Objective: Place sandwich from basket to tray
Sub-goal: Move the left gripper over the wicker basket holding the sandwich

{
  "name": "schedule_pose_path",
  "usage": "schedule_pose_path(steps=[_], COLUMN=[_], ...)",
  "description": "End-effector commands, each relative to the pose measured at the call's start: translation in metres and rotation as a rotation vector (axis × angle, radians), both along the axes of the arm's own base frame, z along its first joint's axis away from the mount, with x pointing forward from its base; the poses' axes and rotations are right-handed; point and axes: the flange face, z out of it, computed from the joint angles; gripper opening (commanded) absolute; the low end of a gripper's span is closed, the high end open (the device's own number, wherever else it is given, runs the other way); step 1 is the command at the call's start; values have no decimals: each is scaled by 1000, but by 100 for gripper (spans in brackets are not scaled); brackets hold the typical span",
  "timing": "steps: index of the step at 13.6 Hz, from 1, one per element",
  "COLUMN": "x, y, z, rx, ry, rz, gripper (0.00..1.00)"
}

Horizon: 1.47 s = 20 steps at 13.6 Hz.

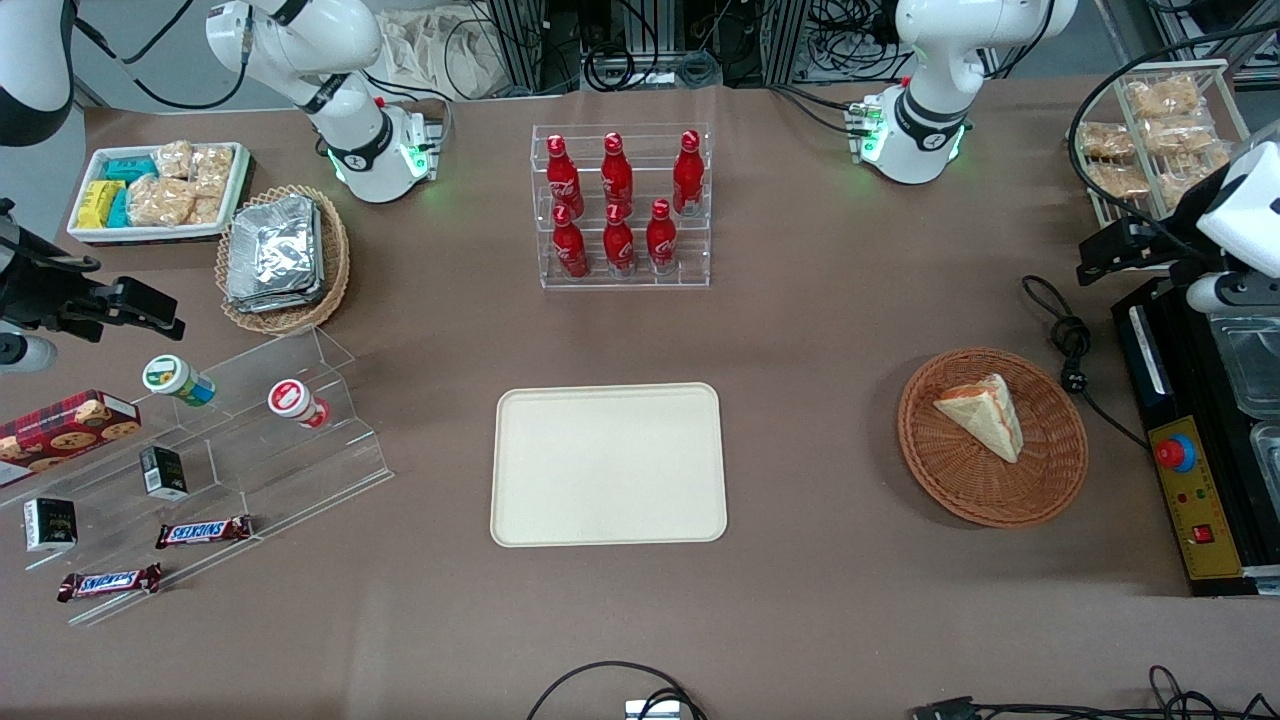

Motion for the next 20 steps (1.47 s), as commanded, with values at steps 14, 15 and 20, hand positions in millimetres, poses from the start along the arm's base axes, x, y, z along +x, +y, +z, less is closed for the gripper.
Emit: schedule_pose_path(steps=[14, 15, 20], x=[12, 8, -10], y=[15, 14, 13], z=[-135, -148, -215], rx=[88, 87, 82], ry=[-5, -28, -109], rz=[266, 284, 454], gripper=[100, 100, 100])
